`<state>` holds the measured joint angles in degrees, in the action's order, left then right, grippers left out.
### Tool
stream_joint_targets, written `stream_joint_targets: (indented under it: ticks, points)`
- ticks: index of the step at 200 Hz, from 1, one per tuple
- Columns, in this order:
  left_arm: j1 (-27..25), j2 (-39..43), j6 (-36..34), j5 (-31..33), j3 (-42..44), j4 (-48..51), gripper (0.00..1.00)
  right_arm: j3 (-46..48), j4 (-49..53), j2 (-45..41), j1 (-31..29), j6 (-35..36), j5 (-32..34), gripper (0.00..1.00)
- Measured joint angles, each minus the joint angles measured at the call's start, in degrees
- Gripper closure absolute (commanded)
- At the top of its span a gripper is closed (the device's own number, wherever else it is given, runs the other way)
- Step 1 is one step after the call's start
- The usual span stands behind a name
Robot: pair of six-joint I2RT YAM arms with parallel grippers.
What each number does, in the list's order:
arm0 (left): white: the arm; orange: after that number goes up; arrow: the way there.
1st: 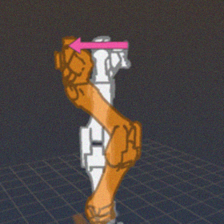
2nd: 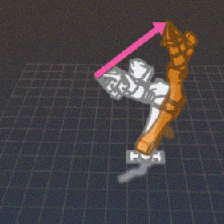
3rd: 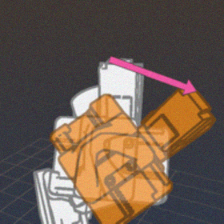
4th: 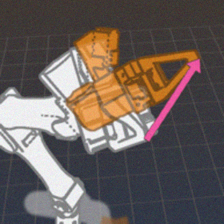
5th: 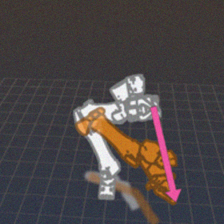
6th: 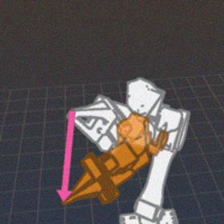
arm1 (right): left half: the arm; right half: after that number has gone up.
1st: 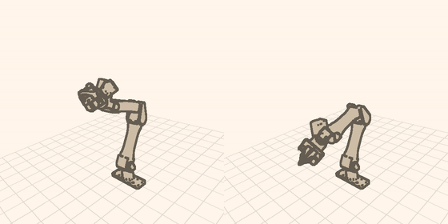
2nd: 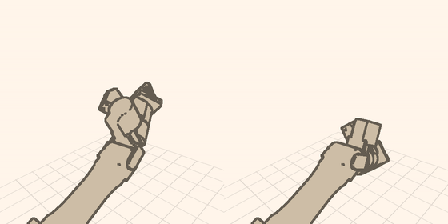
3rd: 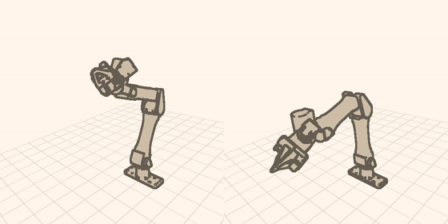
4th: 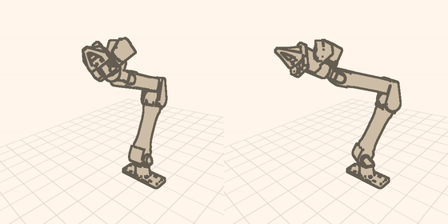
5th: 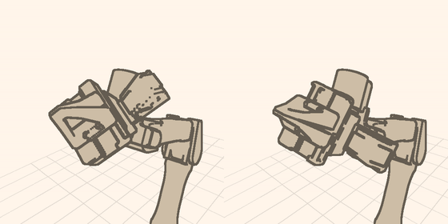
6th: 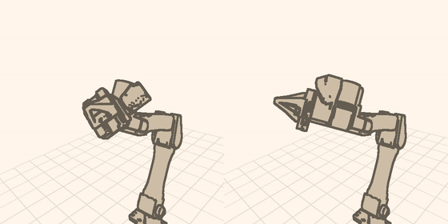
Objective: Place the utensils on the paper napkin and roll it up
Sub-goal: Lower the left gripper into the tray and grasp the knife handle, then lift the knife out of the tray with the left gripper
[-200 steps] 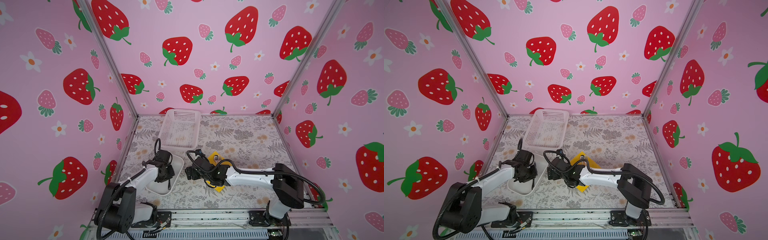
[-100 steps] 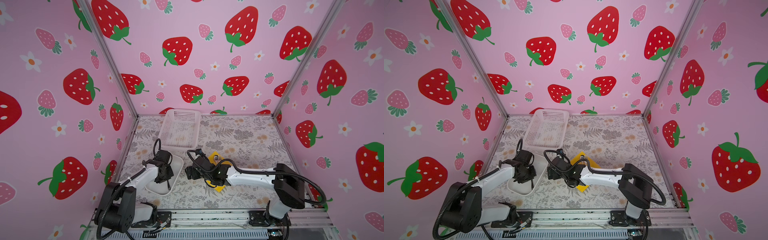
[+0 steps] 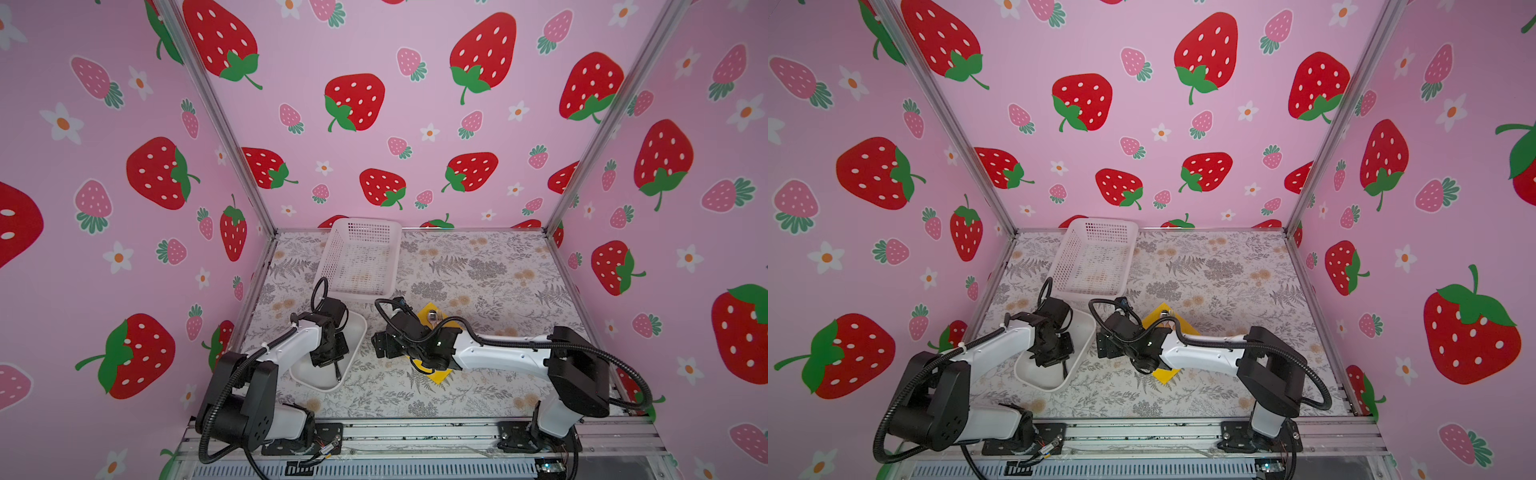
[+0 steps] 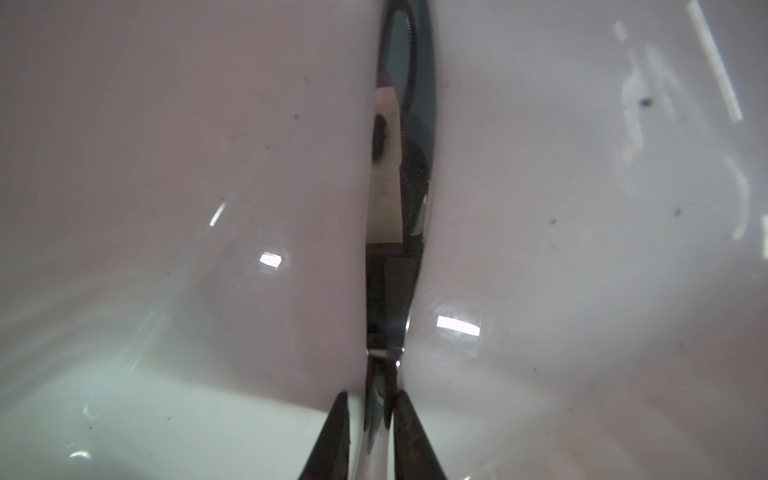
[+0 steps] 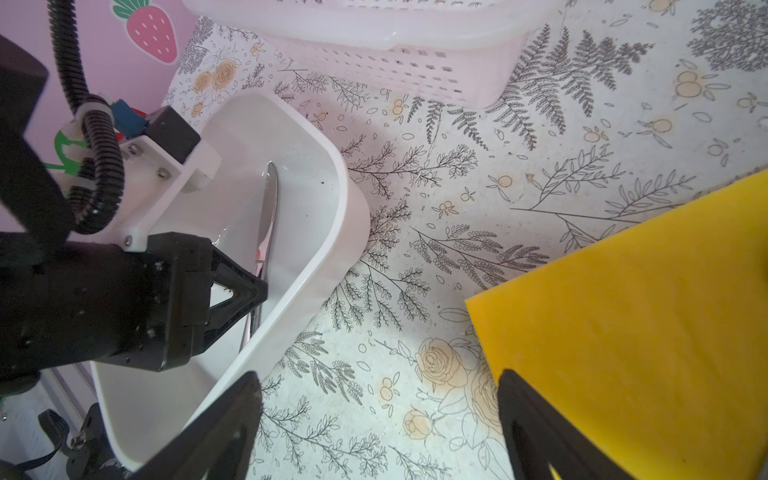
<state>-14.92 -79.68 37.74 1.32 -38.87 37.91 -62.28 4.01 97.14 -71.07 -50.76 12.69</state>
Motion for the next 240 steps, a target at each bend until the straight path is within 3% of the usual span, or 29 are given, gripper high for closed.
stream_joint_targets:
  ticks: [54,162,200,240]
  points:
    - [-0.1,-1.9,-0.2,-0.4,-1.5,0.8,0.85,0.0,0.5,0.0,0.1,0.0,-0.1,0.09]
    - [-0.4,-1.8,0.2,-0.7,-1.5,1.6,0.82,0.0,1.3,0.0,0.3,-0.2,0.1,0.09]
    - [-0.7,-2.2,0.2,-0.7,-1.7,1.7,0.87,0.0,1.3,0.0,0.4,-0.3,0.1,0.09]
    - [-0.9,-2.0,-0.2,-0.9,-1.7,1.7,0.98,0.0,1.3,0.0,0.4,-0.3,0.1,0.09]
